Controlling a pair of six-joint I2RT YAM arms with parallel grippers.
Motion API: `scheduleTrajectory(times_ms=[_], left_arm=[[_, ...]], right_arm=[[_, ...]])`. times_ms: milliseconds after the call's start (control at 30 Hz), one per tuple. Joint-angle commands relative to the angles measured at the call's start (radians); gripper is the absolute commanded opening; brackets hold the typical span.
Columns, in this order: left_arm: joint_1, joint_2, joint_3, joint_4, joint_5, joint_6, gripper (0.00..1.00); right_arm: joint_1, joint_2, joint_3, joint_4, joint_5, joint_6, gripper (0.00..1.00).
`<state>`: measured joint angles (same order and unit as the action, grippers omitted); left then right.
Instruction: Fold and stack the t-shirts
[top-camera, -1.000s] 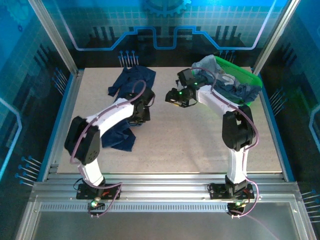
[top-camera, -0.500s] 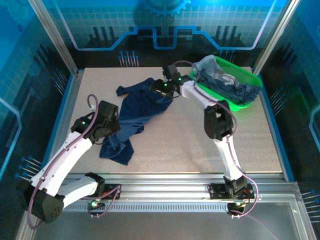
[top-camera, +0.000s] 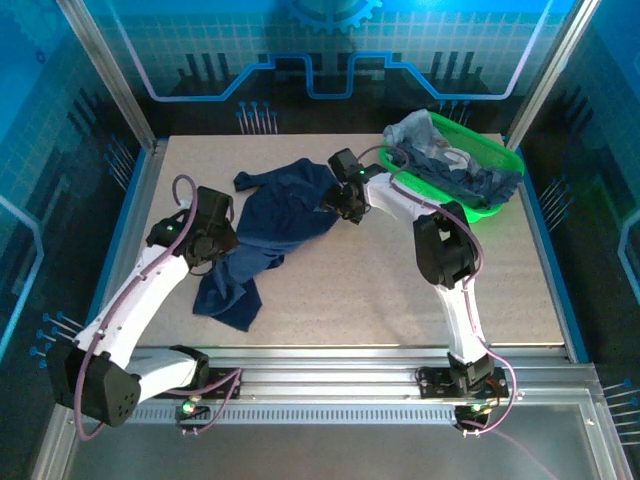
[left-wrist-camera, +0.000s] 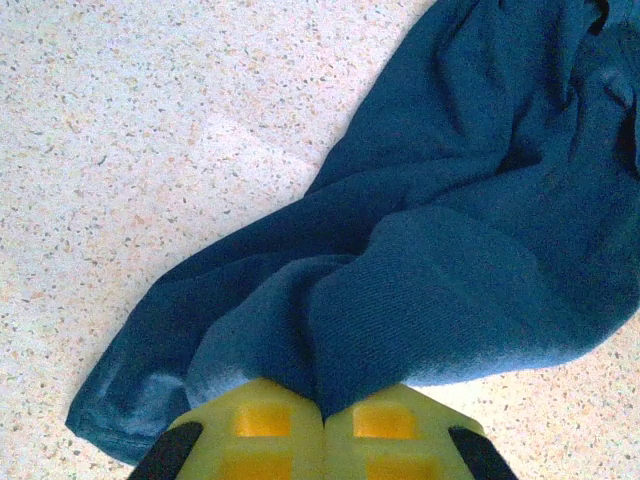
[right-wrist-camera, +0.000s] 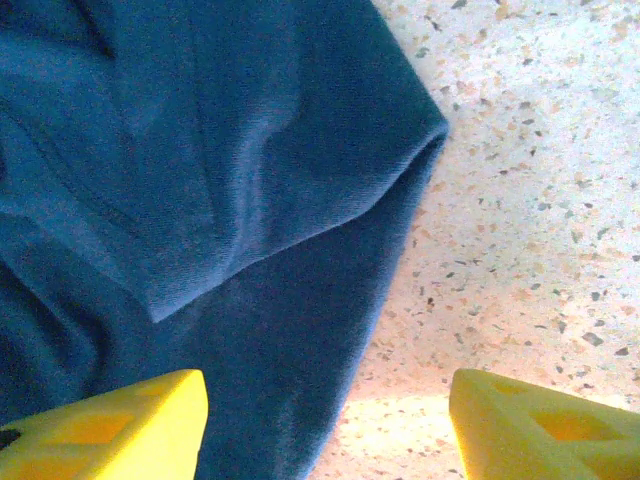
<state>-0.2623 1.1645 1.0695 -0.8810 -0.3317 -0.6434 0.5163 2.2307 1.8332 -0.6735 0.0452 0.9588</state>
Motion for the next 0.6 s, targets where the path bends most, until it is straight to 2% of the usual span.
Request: scheduleTrajectory(times_ms=[0,133,233,333,567], left_arm=[[0.014,0.008,0.03,0.022,0.015,0.039,0.0],[0.015,0.01,0.036,0.027,0.012,0.042,0.0],[0.027,0.013,0.056,0.034,0.009,0.058,0.0],[0.052,0.024,0.081,0.064,0.015,0.077,0.0],[0.08,0.091,0.196,0.191,0.032,0.145,0.0]], right_arm=[[-0.002,0.064,0.022,-0.042,-0.023,0.019,0.67],[0.012,0.198,0.195,-0.11,-0.053,0.025,0.55],[0.006,0.236,0.254,-0.119,-0.054,0.042,0.28],[-0.005,0.197,0.257,-0.114,-0.009,0.039,0.01],[-0.029,-0.154,0.079,-0.063,0.073,-0.066,0.0]])
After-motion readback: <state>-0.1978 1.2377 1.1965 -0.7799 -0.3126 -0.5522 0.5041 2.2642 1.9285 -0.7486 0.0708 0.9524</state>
